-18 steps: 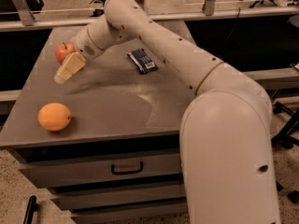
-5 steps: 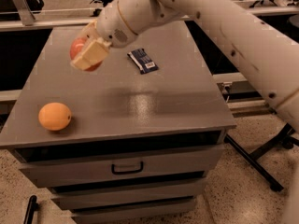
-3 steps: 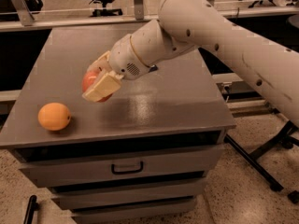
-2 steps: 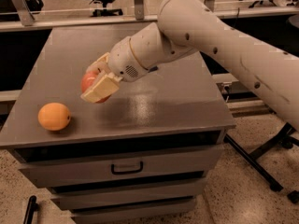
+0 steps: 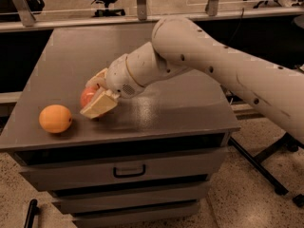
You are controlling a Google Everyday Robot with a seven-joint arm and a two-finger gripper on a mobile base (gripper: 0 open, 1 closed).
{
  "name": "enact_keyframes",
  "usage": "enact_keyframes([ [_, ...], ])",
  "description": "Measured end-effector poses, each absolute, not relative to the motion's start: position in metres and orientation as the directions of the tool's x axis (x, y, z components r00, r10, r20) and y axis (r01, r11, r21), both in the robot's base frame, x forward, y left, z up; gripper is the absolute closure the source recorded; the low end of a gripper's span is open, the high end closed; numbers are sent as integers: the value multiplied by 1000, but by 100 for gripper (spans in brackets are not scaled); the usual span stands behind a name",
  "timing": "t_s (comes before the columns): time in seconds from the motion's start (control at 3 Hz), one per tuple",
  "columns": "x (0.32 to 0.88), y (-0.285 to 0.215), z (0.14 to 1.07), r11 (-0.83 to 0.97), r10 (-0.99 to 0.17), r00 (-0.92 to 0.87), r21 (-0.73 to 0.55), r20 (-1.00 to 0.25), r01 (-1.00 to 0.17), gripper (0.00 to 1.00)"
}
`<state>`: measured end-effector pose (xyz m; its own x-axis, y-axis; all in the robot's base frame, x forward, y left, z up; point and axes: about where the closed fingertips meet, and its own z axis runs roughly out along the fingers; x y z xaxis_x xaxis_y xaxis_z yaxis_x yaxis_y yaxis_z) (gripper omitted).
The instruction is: Move apple near orange
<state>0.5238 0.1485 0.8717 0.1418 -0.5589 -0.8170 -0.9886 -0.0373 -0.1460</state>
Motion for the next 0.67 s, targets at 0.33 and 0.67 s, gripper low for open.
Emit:
enact_keyframes([
  [0.33, 523, 150, 871, -41, -559, 143, -145, -817, -989, 61],
  [0.67, 522, 152, 871, -44, -559, 145, -145, -816, -988, 38],
])
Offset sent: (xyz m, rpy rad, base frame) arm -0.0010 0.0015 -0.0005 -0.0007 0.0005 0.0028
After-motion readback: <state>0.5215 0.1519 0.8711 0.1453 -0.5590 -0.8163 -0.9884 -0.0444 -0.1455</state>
